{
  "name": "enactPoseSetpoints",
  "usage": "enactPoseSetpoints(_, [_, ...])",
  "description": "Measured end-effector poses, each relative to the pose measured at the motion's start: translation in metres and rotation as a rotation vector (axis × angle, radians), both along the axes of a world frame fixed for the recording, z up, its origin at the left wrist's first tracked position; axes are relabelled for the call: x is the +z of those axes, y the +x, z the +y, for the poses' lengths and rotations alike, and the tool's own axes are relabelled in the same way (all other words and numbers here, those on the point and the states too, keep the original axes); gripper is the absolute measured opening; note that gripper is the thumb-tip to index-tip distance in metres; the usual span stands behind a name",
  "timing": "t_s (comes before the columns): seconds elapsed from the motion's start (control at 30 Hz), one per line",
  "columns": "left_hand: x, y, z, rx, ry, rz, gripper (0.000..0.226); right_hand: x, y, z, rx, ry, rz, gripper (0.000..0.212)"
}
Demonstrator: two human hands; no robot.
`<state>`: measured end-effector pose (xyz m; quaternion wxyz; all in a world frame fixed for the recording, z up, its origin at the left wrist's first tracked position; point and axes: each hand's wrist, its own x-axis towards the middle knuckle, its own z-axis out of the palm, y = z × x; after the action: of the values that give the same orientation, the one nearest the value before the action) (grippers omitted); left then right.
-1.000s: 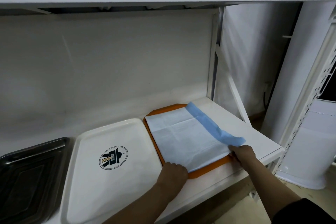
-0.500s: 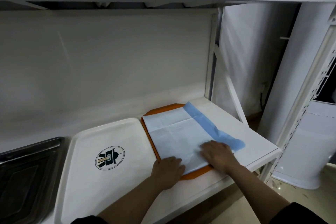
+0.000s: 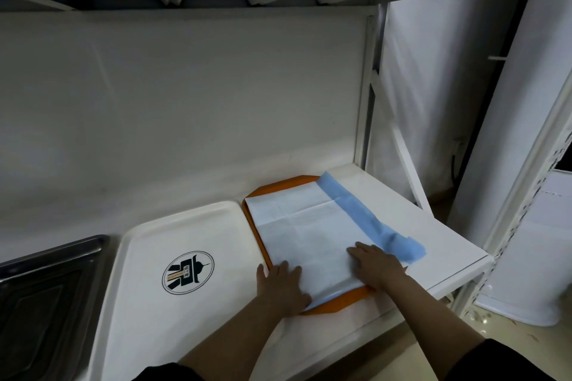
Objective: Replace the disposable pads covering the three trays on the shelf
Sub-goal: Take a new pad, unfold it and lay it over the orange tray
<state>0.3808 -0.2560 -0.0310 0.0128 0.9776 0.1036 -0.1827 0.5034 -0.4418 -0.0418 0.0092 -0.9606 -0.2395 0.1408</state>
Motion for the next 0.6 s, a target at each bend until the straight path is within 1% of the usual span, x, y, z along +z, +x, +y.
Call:
enactPoseSetpoints(0.07, [0.007,0.0,-0.001,-0.005,0.04,-0.035,0.064,0.005,-0.002,-0.001,-0.057,-0.04,-0.122,0.042])
enactPoseSetpoints(0.13, [0.014,0.001,-0.002,-0.017,0.076,-0.102,0.052,0.012,-0.005,-0.001,-0.11,-0.099,-0.211,0.032])
enactPoseSetpoints(0.2, [0.016,0.001,-0.002,-0.015,0.073,-0.174,0.048,0.017,-0.009,0.0,-0.077,-0.102,-0.275,0.026])
enactPoseSetpoints(0.23, [0.015,0.001,-0.001,-0.008,0.06,-0.204,0.048,0.015,-0.01,0.002,-0.03,-0.048,-0.285,0.025])
enactPoseSetpoints(0.27, [0.013,0.001,0.0,0.0,0.04,-0.218,0.051,0.013,-0.012,0.004,0.025,0.04,-0.26,0.028])
enactPoseSetpoints(0.3, [0.011,0.001,0.001,0.008,0.021,-0.209,0.055,0.012,-0.015,0.006,0.069,0.122,-0.199,0.034])
enactPoseSetpoints(0.33, [0.009,0.002,0.003,0.01,0.007,-0.181,0.06,0.012,-0.017,0.009,0.089,0.159,-0.12,0.042])
enactPoseSetpoints(0.4, [0.005,0.003,0.01,0.018,0.005,-0.116,0.068,0.014,-0.021,0.012,0.085,0.115,0.001,0.053])
enactPoseSetpoints(0.5, [0.002,0.008,0.022,0.013,0.065,-0.049,0.077,0.011,-0.014,0.005,0.036,0.015,0.005,0.063])
enactPoseSetpoints(0.6, [0.001,0.013,0.029,-0.023,0.113,-0.007,0.089,0.008,-0.001,-0.008,-0.071,-0.041,-0.009,0.07])
